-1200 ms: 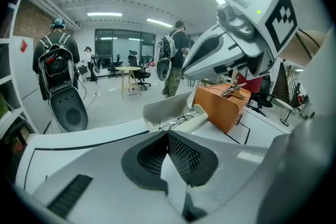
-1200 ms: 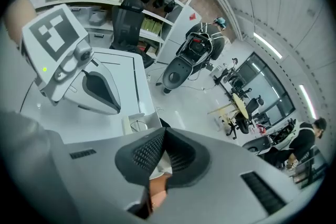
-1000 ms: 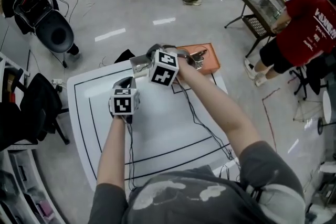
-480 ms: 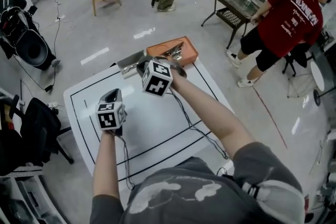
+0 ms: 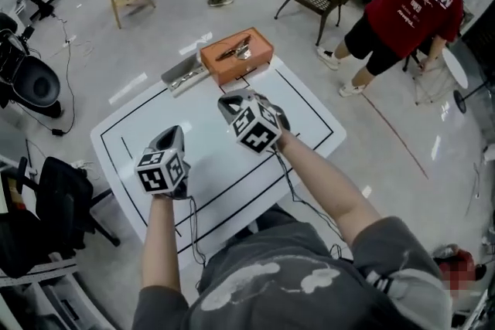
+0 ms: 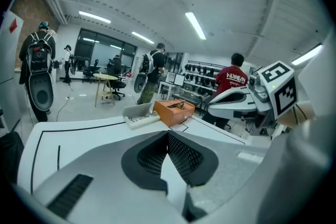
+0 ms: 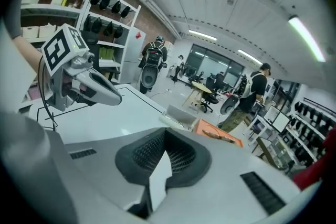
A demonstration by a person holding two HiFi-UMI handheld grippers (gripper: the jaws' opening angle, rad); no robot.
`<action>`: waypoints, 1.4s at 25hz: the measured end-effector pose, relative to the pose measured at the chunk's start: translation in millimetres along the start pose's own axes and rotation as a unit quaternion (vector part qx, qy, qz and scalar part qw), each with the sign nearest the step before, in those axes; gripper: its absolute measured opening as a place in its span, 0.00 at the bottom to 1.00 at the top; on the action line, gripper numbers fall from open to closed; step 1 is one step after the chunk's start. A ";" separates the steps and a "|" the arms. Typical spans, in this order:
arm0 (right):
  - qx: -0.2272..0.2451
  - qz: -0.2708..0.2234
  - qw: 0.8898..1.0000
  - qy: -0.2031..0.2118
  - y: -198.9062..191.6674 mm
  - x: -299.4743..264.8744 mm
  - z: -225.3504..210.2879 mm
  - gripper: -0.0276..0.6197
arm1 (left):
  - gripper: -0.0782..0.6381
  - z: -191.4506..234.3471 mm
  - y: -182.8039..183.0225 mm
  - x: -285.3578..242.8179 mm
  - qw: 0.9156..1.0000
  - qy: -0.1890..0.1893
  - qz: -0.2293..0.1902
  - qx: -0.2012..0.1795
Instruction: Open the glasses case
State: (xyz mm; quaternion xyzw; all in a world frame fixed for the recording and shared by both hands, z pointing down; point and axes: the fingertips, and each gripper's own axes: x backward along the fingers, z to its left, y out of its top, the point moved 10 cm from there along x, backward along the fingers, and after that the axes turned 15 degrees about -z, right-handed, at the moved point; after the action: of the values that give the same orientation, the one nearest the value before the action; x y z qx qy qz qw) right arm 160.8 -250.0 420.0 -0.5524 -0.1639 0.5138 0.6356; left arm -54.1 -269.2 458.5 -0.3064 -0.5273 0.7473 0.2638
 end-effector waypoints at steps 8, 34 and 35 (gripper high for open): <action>-0.073 0.010 0.995 -0.065 -44.1 62.7 4.3 0.04 | 0.11 -29.3 -14.8 0.8 0.999 -0.030 0.014 0.003; -0.080 -0.043 0.993 -0.071 -38.2 238.4 110.1 0.04 | 0.11 -187.0 -39.4 155.0 0.999 -0.031 -0.001 -0.038; -0.078 -0.045 0.993 -0.071 -36.1 246.5 117.1 0.04 | 0.11 -192.3 -40.1 164.7 0.999 -0.032 -0.004 -0.038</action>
State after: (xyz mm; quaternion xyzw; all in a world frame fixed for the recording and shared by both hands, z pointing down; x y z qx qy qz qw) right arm 190.0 23.1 402.2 -0.5546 -0.2729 0.5079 0.6000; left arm -20.6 -18.3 417.7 -0.2904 -0.5645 0.7351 0.2379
